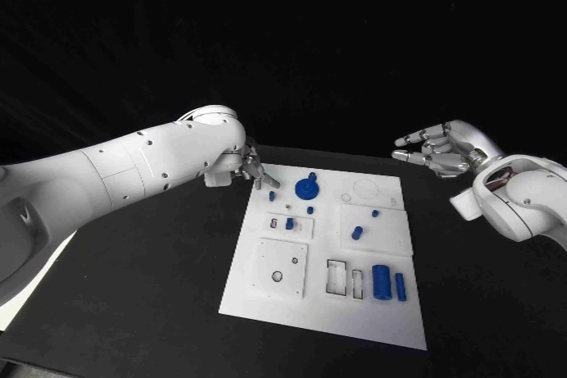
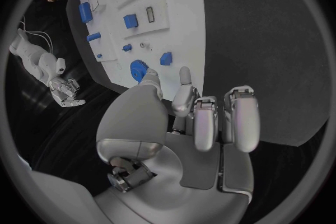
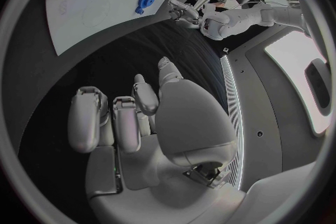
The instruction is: Assemble the parts on the task board
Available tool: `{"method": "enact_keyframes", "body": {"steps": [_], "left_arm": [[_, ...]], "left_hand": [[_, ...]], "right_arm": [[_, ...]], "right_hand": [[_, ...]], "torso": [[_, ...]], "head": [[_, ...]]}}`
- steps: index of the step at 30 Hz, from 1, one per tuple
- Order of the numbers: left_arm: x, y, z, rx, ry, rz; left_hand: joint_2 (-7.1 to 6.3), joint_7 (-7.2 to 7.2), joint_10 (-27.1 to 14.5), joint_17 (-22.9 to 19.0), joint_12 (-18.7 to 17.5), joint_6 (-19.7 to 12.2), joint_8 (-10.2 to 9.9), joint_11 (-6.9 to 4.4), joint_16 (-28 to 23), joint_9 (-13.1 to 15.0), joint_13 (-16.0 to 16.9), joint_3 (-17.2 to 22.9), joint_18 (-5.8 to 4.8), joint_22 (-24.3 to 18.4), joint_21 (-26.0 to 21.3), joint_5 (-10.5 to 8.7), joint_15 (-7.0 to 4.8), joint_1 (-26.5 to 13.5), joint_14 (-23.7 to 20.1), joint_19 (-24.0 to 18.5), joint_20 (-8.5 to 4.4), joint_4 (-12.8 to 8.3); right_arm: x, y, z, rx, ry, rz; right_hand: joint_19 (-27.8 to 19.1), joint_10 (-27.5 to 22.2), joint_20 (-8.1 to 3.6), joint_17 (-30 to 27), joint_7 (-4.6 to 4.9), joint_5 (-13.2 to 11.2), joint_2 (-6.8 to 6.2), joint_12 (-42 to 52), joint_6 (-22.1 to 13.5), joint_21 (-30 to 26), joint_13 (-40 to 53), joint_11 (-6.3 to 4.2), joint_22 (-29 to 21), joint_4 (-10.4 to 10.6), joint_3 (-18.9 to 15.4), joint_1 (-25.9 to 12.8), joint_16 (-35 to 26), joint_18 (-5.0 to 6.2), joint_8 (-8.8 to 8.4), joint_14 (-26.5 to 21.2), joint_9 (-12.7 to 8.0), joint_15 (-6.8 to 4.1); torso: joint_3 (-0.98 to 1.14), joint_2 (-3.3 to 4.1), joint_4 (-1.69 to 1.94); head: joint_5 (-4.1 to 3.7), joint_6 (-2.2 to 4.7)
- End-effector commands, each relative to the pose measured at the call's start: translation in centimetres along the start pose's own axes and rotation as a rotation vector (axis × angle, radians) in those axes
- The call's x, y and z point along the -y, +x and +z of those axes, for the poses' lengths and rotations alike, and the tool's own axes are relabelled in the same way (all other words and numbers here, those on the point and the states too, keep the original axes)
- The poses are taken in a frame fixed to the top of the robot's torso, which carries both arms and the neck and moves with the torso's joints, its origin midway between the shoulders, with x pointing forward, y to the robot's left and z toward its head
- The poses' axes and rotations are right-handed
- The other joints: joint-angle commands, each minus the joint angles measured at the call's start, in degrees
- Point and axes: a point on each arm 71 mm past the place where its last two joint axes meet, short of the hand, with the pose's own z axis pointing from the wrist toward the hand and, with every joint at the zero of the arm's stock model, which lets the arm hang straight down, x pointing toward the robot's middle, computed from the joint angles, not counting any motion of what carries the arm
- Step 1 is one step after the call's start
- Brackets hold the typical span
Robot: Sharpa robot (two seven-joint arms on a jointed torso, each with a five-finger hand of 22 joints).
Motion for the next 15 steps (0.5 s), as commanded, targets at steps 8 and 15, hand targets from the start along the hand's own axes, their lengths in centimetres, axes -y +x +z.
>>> {"method": "enact_keyframes", "body": {"steps": [8, 15], "left_arm": [[0.9, 0.7, 0.5, -0.043, 0.02, 0.027], [1.4, 1.4, 0.8, -0.063, 0.025, 0.029]], "left_hand": [[0.25, -0.14, 0.6, 15.1, 0.3, 0.8, 0.5, -0.01, 0.2, -0.2, 0.2, -0.5, -0.08, 5.0, 0.4, -0.13, 0.02, 0.1, 6.1, 2.4, 0.18, -0.2], [0.72, -0.21, 0.7, 15.1, 0.4, 1.0, 0.6, -0.08, 0.2, -0.4, 0.3, -0.5, -0.1, 5.1, 0.4, 0.03, -0.07, 1.2, 6.1, 2.5, 0.1, -0.4]], "right_arm": [[-0.2, 0.3, 0.2, -0.011, -0.015, 0.002], [-0.2, 0.3, 0.2, -0.011, -0.015, 0.004]], "right_hand": [[-0.3, -0.2, -0.08, 8.8, 0.23, 0.0, 0.1, 0.0, 0.0, -0.3, 0.0, 0.05, 0.0, 0.0, -0.2, -0.5, -0.3, 0.56, -0.23, 4.6, 0.0, -0.12], [-0.3, -0.2, -0.08, 8.8, 0.22, 0.0, 0.16, 0.0, 0.0, -0.3, 0.0, 0.05, 0.0, 0.0, -0.3, -0.5, -0.3, 0.56, -0.23, 4.6, 0.0, -0.12]], "torso": [[0.03, -0.03, -0.05], [0.02, -0.05, -0.03]], "head": [[0.1, -0.2], [0.25, -0.24]]}}
